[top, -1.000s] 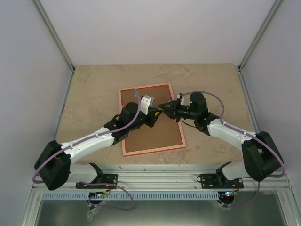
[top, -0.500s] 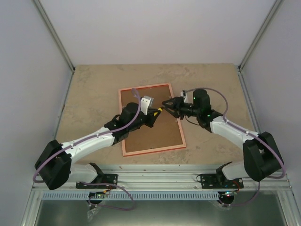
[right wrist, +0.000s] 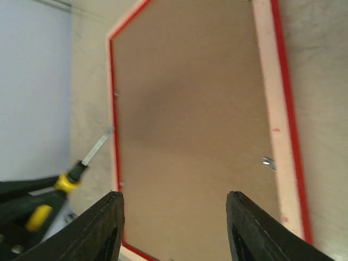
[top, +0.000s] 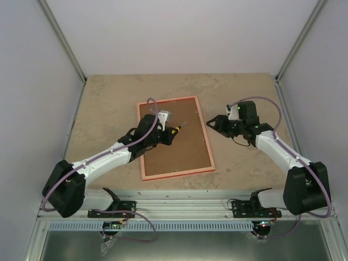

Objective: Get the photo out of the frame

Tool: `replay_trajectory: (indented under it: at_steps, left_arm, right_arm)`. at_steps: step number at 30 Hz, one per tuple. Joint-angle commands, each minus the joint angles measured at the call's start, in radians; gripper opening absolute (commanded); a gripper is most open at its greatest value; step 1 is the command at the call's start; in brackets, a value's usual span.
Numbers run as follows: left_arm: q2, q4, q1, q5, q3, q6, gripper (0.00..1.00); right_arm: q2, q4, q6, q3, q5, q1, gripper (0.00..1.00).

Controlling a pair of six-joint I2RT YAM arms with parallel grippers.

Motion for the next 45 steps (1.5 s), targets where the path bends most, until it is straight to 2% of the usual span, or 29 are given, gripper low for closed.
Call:
replay_trajectory:
  at_steps: [1, 7, 12, 19, 34, 45]
  left_arm:
    - [0.019, -0.075, 0.016, 0.028, 0.067, -0.018, 0.0]
    - [0.078, -0.102, 0.015, 0.121, 0.095, -0.024, 0.0]
    - [0.153, -0.103, 0.012, 0.182, 0.121, -0.019, 0.0]
    - [0.238, -0.151, -0.014, 0.176, 0.193, 0.02, 0.0]
    - [0.36, -0.177, -0.05, 0.18, 0.273, 0.03, 0.0]
    - [0.42, -0.199, -0.051, 0.166, 0.316, 0.044, 0.0]
  right_arm:
    - [0.004, -0.138, -0.217, -0.024, 0.079, -0.002, 0.52]
    - [0.017, -0.154, -0.342, -0.09, 0.173, 0.016, 0.49]
    - [0.043, -0.082, -0.356, -0.165, 0.148, 0.033, 0.44]
    - [0.109, 0.002, -0.37, -0.21, 0.182, 0.098, 0.34]
    - [0.193, 0.093, -0.353, -0.23, 0.227, 0.165, 0.29]
    - [0.209, 0.135, -0.29, -0.223, 0.258, 0.22, 0.12]
